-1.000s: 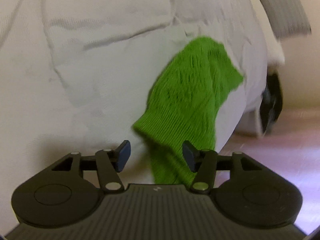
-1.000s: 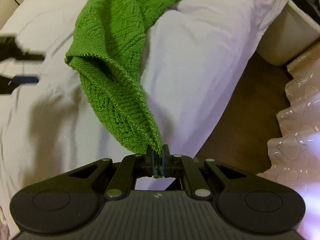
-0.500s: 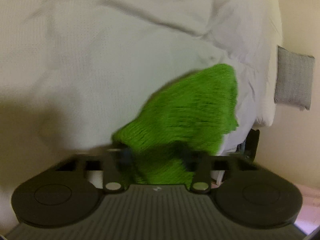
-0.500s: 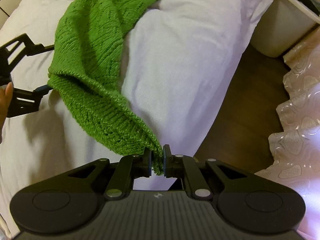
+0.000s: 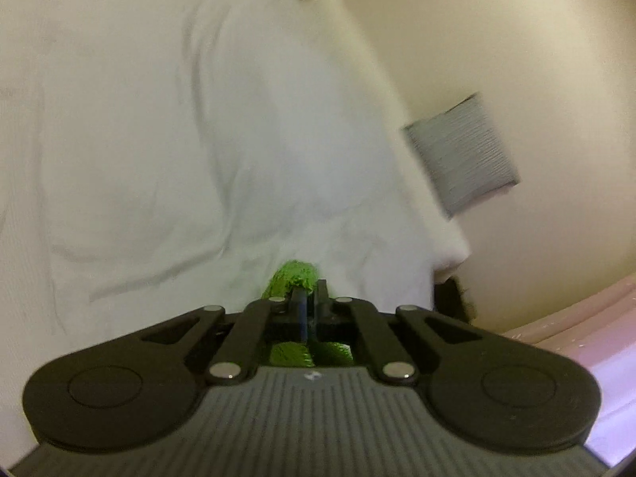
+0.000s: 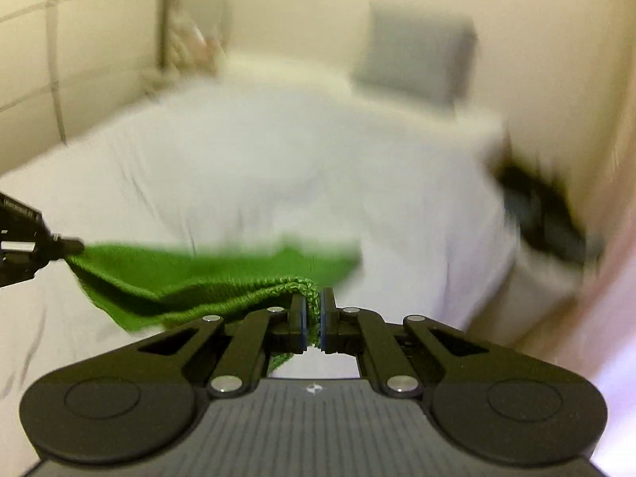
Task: Fold clothes
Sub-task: 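Lift the vest high with both grippers to let it hang open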
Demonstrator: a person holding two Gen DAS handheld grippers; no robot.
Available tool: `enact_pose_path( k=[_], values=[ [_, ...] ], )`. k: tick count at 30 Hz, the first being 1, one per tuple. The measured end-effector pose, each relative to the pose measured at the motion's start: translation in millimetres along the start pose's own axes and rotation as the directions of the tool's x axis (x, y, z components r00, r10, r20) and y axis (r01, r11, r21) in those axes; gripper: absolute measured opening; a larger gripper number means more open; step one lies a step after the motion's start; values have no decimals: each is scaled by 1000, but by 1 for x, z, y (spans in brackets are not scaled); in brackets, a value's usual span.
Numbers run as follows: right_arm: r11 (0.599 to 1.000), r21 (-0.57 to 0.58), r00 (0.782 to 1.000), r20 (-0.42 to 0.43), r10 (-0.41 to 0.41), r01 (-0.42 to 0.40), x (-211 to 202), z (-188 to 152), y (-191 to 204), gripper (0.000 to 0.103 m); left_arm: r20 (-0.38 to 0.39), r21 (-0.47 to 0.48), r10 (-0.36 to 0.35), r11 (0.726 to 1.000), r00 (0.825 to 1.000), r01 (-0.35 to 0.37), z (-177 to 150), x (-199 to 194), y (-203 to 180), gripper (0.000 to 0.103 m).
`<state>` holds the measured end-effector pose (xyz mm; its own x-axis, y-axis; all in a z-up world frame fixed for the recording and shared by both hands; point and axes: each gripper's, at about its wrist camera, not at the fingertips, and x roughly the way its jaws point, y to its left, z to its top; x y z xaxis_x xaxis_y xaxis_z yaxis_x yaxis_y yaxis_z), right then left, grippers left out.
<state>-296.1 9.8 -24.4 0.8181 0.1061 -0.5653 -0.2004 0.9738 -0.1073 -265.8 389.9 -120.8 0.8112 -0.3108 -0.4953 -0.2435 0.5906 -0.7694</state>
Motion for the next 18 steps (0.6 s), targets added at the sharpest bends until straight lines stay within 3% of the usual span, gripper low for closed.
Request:
enact_pose_path(
  k=[4, 7, 10, 13, 15, 17, 18],
  values=[
    [994, -89, 975, 208, 80, -63, -26, 60, 6, 3, 92, 85, -4, 996, 996, -3, 12, -39, -36, 0],
    [984, -137, 934, 323, 152, -113, -39, 96, 6, 3, 179, 116, 4, 993, 984, -25, 14, -71, -61, 0],
    [963, -182, 877, 406, 257, -198, -53, 129, 4, 3, 286, 126, 5, 991, 958, -43, 17, -116, -87, 0],
    [930, -239, 787, 497, 365, -281, -70, 157, 0, 2, 425, 145, 40, 983, 904, -112, 16, -165, -115, 0],
    [879, -303, 703, 527, 477, -369, -73, 177, -4, 0, 507, 140, 88, 973, 858, -183, 19, -192, -130, 0],
    [840, -349, 624, 562, 542, -416, -68, 203, 1, 0, 557, 103, 183, 952, 810, -287, 24, -205, -141, 0],
    [804, -364, 604, 532, 594, -470, -59, 220, 8, 0, 574, 82, 230, 939, 786, -334, 25, -209, -146, 0]
  ],
)
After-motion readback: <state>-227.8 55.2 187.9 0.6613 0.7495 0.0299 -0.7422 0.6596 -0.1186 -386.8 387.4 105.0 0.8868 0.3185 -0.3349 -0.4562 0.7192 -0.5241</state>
